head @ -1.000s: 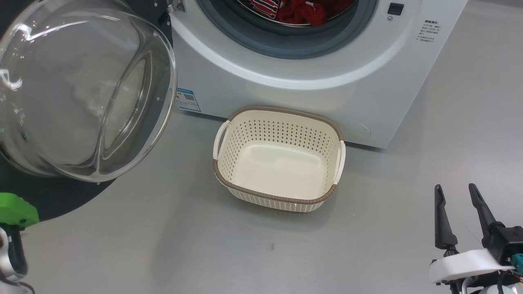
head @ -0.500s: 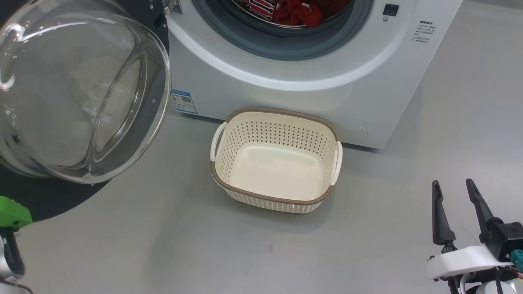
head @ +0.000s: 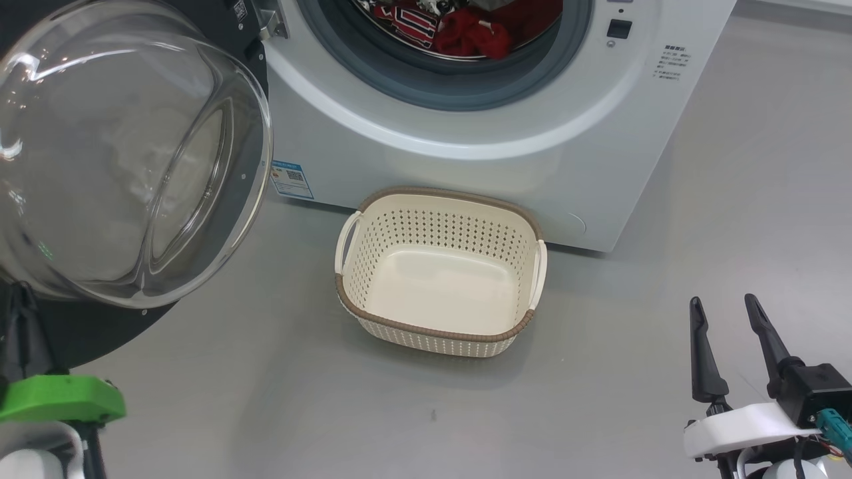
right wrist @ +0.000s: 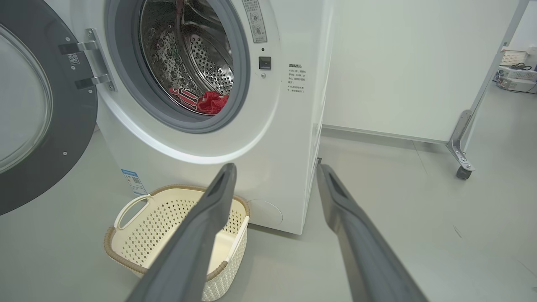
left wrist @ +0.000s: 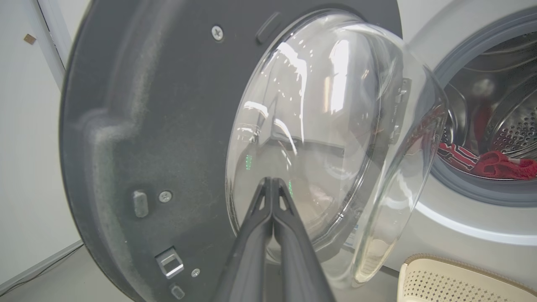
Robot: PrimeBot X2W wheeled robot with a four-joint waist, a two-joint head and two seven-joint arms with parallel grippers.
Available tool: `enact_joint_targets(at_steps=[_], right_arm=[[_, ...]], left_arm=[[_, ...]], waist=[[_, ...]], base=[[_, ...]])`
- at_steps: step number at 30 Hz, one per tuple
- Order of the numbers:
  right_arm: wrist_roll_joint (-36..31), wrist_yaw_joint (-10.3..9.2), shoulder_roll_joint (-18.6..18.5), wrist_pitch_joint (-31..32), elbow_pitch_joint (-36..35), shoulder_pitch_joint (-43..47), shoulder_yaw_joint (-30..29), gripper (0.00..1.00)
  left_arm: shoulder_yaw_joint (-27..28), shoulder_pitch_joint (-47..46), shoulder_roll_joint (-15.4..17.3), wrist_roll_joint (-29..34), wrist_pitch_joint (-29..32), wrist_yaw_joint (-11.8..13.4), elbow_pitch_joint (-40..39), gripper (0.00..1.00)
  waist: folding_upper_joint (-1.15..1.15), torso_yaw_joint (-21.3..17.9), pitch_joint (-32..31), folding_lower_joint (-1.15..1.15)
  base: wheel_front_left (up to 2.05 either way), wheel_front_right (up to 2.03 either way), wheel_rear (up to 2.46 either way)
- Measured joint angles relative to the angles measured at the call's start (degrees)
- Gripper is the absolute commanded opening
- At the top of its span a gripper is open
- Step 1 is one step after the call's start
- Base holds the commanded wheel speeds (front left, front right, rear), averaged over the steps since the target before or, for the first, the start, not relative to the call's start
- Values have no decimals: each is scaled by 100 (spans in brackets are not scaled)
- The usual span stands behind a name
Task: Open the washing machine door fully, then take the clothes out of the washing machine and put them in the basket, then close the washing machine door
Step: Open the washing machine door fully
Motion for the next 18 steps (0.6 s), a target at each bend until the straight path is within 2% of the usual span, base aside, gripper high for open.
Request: enact_joint_targets(at_steps=[9,13,18], right_arm=[[-1,51,81,0,93,3,123,100],[-31,99,113,0,145,3,207,100],[-35,101,129,0,189,3,271,100]], left_arm=[[-767,543,-331,268,-4,-304,-539,0],[-1056,700,-469,290,-3,-358,-661,0],[-1240,884,-472,315,44,-400,-754,0]], waist=[[0,-212,-171,0],[0,-350,-234,0],[0,-553,-301,0]], base=[[0,0,0],[0,0,0],[0,0,0]])
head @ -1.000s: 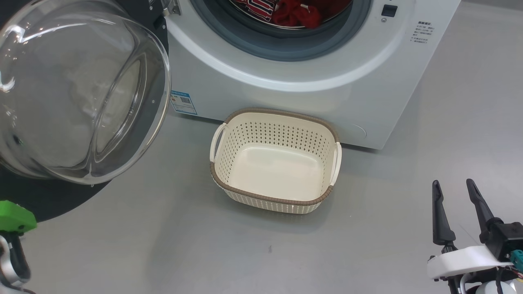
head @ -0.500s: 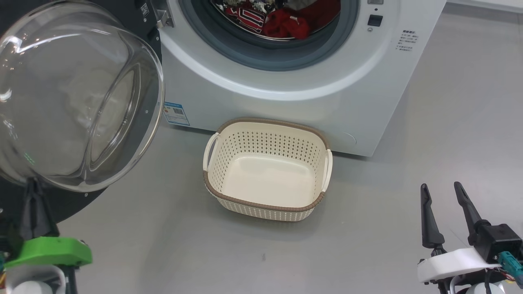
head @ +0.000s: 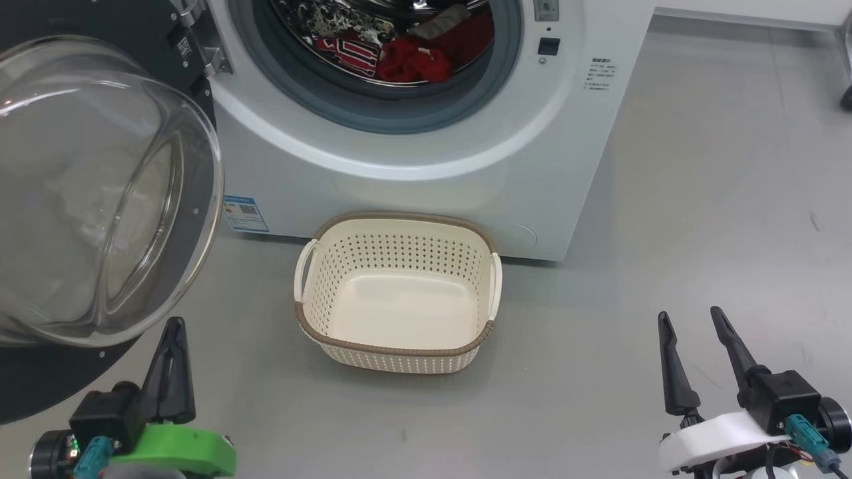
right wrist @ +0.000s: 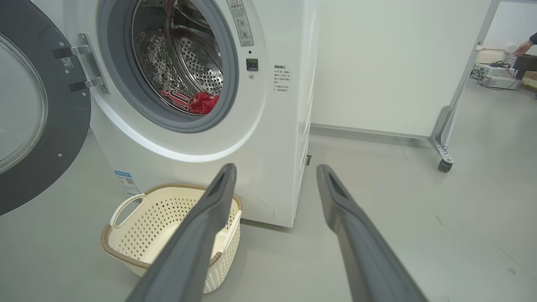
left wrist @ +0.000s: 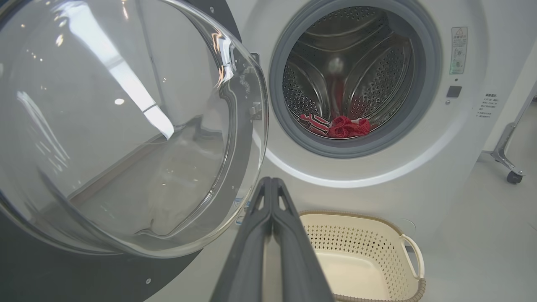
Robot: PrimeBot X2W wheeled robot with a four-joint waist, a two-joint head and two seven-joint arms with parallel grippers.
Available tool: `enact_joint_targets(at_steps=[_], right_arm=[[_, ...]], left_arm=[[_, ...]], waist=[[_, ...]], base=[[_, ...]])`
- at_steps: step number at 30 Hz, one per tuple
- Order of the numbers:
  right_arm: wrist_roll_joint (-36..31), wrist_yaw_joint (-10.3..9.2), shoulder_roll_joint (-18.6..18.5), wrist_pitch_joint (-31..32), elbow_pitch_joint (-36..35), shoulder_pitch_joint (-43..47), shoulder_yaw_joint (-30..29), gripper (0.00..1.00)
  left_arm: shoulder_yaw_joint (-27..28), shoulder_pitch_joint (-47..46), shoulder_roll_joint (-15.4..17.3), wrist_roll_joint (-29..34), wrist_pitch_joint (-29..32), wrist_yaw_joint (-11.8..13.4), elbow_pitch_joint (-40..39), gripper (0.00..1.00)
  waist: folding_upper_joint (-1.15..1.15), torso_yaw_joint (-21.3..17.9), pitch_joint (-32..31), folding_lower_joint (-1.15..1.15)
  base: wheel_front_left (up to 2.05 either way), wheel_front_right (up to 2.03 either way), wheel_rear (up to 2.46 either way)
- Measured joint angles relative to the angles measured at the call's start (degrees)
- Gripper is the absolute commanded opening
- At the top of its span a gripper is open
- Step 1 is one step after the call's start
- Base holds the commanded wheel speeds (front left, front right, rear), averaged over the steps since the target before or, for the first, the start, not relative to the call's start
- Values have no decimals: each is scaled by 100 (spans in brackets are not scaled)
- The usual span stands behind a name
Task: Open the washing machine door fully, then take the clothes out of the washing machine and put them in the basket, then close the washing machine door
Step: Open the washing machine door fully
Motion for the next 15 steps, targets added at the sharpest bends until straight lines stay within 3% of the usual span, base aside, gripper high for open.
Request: enact_joint_targets(at_steps=[4,7,9,11,12,15], right_arm=[[-29,49,2,0,20,-1,30,100],[-45,49,1,-1,26,-1,38,100],[-51,49,1,0,25,-2,41,100],[-52,51,1,0,25,-7,42,100],[-52,51,1,0,24,-11,42,100],[-53,51,1,0,24,-18,43,100]], left_arm=[[-132,87,0,92,64,0,-65,0],[-194,115,0,136,97,0,-124,18],[-216,121,-1,140,133,1,-145,46],[-246,136,-3,140,164,7,-162,88],[-257,147,-10,140,165,8,-174,100],[-270,181,-20,140,214,53,-186,100]], waist=[[0,-178,-35,0],[0,-319,-53,0],[0,-411,-63,0],[0,-503,-71,0],[0,-547,-74,0],[0,-673,-85,0]], base=[[0,0,0],[0,0,0],[0,0,0],[0,0,0],[0,0,0],[0,0,0]])
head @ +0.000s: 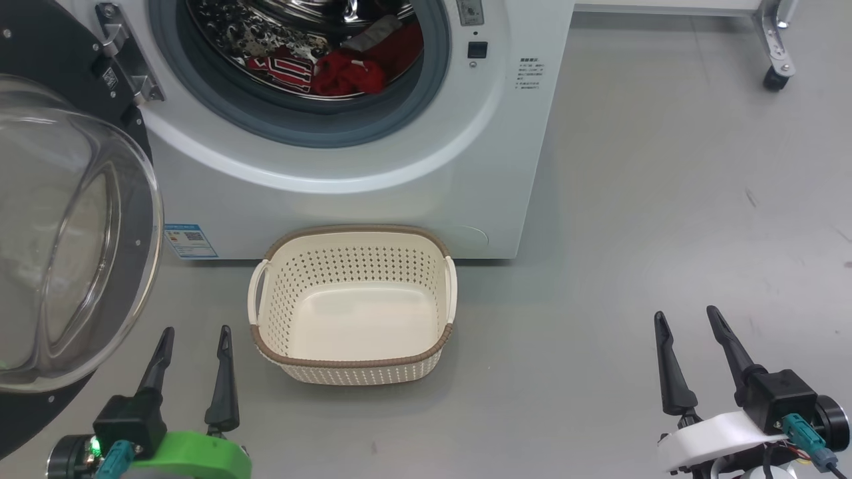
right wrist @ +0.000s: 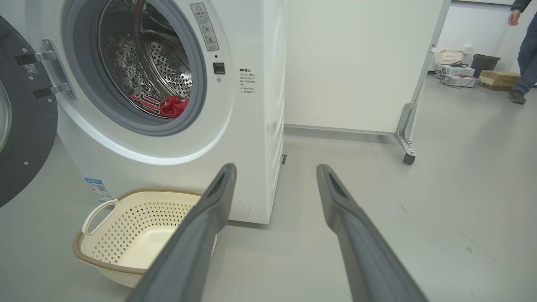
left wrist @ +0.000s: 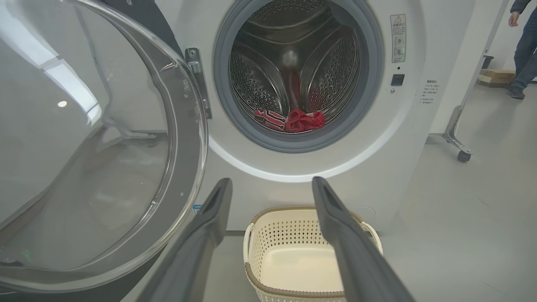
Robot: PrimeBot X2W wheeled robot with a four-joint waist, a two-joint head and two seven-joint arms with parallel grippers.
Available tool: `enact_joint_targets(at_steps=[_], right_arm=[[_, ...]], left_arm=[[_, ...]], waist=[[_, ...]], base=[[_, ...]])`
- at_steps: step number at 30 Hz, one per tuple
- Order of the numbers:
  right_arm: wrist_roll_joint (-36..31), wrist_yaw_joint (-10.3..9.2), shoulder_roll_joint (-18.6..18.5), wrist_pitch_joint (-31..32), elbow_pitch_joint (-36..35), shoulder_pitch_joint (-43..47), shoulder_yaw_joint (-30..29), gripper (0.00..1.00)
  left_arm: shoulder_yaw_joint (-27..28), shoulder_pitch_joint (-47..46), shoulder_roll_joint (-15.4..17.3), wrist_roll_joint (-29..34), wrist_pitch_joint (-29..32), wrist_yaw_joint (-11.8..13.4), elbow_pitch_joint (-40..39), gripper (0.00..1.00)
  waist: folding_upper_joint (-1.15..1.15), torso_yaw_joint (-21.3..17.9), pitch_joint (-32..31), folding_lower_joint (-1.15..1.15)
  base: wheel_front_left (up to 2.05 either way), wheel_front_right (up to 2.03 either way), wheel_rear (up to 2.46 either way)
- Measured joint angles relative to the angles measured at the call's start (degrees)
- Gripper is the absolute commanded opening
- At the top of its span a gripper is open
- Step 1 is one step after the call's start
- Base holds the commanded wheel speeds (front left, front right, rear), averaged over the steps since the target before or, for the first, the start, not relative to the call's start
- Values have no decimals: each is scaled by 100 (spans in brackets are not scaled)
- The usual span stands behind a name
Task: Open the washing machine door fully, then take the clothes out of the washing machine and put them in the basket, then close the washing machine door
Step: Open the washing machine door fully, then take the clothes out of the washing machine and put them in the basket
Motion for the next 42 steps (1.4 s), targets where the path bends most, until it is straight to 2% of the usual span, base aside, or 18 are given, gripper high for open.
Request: enact_joint_targets(at_steps=[10,42], right_arm=[[1,-1,-10,0,-5,-1,-80,100],[1,0,41,0,-9,1,-122,100]], left_arm=[[-47,30,-14,93,190,152,-55,100],[-187,110,-20,287,307,276,-243,100]], waist=[[0,-230,-16,0],[0,-175,-90,0]], base=[[0,0,0],[1,-1,0]])
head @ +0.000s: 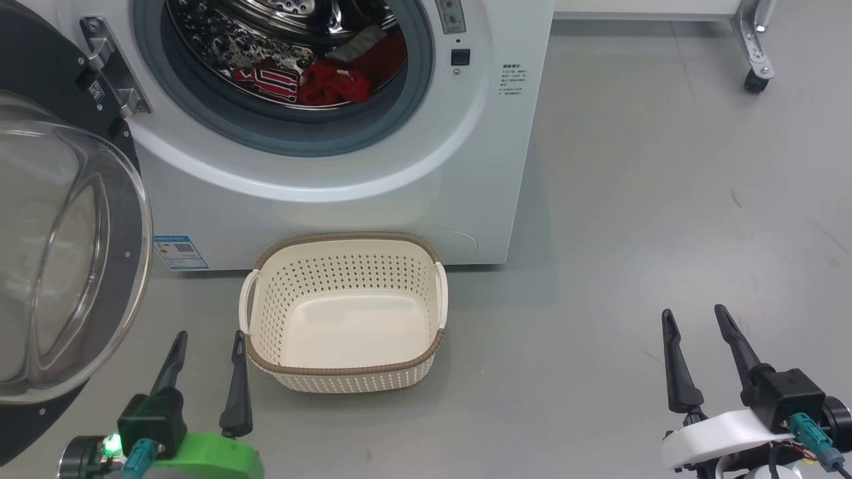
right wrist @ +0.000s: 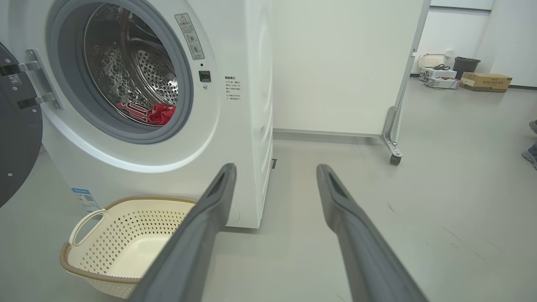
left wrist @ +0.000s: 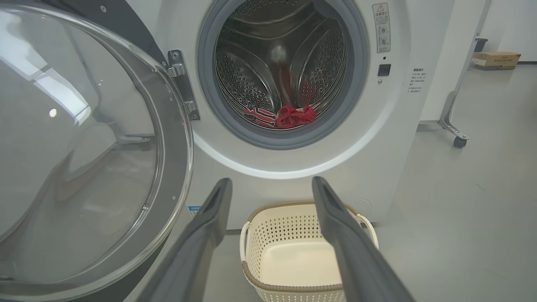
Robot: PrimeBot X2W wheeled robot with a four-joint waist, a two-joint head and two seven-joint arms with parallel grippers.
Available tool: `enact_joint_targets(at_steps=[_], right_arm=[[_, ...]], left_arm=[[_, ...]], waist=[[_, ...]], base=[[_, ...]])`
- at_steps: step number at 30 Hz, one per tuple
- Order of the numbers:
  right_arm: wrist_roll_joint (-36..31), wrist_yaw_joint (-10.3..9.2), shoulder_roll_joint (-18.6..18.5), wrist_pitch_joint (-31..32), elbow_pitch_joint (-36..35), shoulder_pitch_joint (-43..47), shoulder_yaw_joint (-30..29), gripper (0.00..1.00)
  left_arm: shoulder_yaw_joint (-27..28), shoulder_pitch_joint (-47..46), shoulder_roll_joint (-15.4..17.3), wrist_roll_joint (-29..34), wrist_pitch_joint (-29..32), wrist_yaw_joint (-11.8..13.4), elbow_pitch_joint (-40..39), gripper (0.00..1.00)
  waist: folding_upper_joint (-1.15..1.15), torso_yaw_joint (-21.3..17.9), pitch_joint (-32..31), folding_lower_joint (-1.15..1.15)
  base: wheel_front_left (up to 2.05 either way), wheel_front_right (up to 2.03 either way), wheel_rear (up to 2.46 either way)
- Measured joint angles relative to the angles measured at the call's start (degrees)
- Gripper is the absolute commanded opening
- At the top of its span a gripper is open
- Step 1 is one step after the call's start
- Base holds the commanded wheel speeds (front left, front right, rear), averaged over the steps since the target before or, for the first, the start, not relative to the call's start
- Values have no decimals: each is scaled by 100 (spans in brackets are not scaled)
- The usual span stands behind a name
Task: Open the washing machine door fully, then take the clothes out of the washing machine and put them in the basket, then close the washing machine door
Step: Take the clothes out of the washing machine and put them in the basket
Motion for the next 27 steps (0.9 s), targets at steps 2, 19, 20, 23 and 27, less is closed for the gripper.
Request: enact_joint_targets(at_steps=[2,19,20,23,27], right_arm=[[0,0,1,0,-2,0,-4,100],[0,8,29,-1,-8,3,-29,100],[0,9,31,0,-8,3,-29,100],[0,29,38,0,-8,3,-27,100],[0,42,40,0,-7,4,-24,100]], left_arm=[[-4,1,0,9,0,0,-27,100],[-19,10,0,52,-7,1,-107,100],[-21,10,0,52,-7,1,-110,100],[-23,14,0,52,-7,1,-116,100],[36,34,1,152,44,35,-97,100]], waist=[[0,3,2,0],[0,9,14,0],[0,13,14,0],[0,24,14,0],[0,38,19,0]], base=[[24,-24,0],[62,-62,0],[95,-95,0],[103,-103,0],[112,-112,0]])
